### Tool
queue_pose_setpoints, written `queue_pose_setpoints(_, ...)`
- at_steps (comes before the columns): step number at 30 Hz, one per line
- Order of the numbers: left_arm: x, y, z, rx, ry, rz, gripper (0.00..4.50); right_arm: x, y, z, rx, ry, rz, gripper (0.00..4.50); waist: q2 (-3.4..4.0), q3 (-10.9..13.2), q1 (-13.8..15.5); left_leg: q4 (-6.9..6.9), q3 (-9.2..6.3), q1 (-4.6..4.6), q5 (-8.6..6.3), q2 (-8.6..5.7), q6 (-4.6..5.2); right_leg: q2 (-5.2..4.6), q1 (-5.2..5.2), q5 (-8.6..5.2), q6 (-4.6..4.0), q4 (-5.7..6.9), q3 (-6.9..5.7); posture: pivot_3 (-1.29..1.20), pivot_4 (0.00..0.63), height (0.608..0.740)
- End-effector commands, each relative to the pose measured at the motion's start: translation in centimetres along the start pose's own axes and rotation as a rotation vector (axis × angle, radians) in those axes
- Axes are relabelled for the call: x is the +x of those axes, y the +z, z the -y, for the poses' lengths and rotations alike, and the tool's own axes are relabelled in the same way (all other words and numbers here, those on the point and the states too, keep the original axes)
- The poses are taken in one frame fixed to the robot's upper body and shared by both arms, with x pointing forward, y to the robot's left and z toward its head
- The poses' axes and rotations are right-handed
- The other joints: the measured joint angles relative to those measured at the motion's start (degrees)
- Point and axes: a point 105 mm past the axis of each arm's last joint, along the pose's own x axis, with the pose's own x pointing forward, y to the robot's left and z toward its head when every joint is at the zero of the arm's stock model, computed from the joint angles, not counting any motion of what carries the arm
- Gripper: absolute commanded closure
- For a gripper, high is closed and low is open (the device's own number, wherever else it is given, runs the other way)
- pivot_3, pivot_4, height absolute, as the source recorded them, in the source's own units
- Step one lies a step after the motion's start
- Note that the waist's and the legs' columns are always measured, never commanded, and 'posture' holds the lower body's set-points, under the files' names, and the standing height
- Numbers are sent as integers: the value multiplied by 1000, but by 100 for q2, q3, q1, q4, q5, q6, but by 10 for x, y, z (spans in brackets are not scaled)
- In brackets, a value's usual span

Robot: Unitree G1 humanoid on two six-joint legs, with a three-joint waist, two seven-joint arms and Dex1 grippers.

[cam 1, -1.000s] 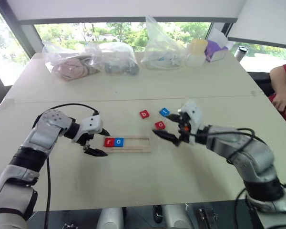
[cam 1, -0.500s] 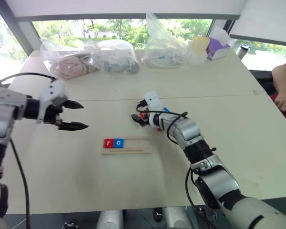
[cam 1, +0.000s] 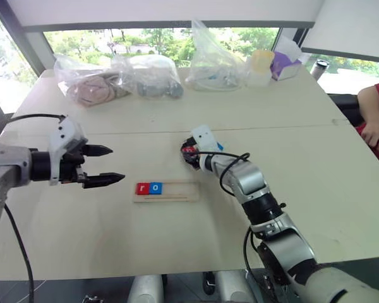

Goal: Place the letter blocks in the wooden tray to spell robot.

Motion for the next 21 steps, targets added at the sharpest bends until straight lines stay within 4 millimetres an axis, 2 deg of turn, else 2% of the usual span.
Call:
queue_pose_setpoints(1, 4, 10, 2, 42, -11, 26, 0, -2, 10, 3, 5, -28, 39, 3358, 0, 0, 0, 0, 0, 5, 0, 1, 0, 1, 5, 0, 0, 0, 0, 0, 150, 740)
queue_pose_setpoints(3, 10, 12, 4, 48, -32, 31, 0, -7, 22, 13, 27, -72, 99, 3356, 1, 0, 4, 0, 0, 9, 0, 1, 0, 1, 9, 0, -2, 0, 0, 0, 150, 740)
queue_pose_setpoints(5, 17, 14, 11, 52, -72, 41, 0, -25, 37, 34, 72, -147, 171, 3356, 4, 2, 30, 0, 0, 8, 0, 1, 0, 1, 9, 1, -5, -1, 0, 0, 150, 740)
queue_pose_setpoints(7, 24, 15, 19, 54, -115, 48, 0, -47, 40, 50, 96, -207, 195, 3356, 3, 2, 52, 0, 0, 2, 0, -1, 0, -2, 8, 1, -4, -3, 0, 0, 150, 740)
queue_pose_setpoints(9, 30, 16, 26, 56, -151, 53, 0, -70, 29, 62, 122, -274, 174, 3356, 2, 1, 59, -1, 0, -5, 0, -4, -1, -8, 8, -3, 3, -8, 0, 0, 150, 740)
queue_pose_setpoints(12, 40, 19, 35, 55, -202, 72, 0, -110, -12, 84, 258, -441, 38, 3356, -4, -2, 59, -9, 1, -7, -1, -7, -1, -12, 9, -8, 11, -14, -1, 0, 150, 740)
queue_pose_setpoints(14, 44, 20, 38, 50, -220, 81, 0, -127, -26, 85, 367, -486, -2, 3356, -3, -2, 39, -11, 1, -7, -1, -7, -2, -11, 6, -10, 9, -12, -2, 0, 150, 740)
queue_pose_setpoints(16, 47, 21, 39, 48, -232, 83, 0, -136, -30, 82, 412, -505, -22, 3356, 1, 1, -3, -11, 3, -3, -1, -5, -1, -7, 1, -11, 1, -9, 1, 0, 150, 740)
queue_pose_setpoints(19, 52, 22, 37, 55, -249, 83, 0, -138, -39, 63, 499, -486, -26, 3356, 1, 1, 1, -10, -21, 17, -1, -4, -1, 17, 2, -7, -11, -3, 3, 0, 150, 740)
queue_pose_setpoints(21, 56, 22, 33, 70, -250, 80, 0, -131, -48, 45, 631, -443, -41, 3356, 6, 3, 10, -10, -51, 25, -1, 3, -1, 49, 7, -11, -42, -3, 7, 0, 150, 740)
